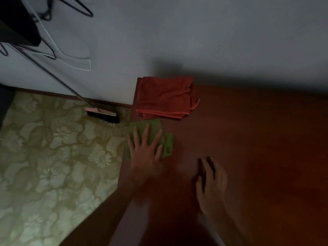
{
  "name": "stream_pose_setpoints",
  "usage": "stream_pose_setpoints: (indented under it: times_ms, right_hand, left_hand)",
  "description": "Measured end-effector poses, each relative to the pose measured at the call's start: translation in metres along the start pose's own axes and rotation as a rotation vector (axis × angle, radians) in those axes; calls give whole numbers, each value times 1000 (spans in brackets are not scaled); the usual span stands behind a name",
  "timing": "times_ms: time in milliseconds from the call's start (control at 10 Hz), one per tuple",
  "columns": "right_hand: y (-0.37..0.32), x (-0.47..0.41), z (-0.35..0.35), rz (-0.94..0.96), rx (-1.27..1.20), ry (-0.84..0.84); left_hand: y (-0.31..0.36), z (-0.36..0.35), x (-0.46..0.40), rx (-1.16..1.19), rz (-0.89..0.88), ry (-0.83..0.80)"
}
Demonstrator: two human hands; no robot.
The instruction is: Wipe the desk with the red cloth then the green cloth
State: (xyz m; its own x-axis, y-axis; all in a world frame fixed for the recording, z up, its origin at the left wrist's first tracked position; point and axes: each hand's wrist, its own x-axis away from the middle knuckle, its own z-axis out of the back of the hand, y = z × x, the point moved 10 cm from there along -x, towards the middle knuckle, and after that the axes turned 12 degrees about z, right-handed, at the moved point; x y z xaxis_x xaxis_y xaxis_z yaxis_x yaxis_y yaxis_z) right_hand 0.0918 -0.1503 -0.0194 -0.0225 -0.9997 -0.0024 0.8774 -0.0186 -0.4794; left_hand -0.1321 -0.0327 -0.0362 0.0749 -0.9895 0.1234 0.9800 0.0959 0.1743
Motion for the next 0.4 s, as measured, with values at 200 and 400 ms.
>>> stream_pose_setpoints:
  times_ms: [200, 400]
  right_hand:
    - [-17, -1, 2, 7, -55, -21]
    - [7, 42, 26, -44, -40, -37]
  left_hand:
    - [25, -16, 6, -87, -237, -8]
    - [26, -12, 2, -66, -257, -54]
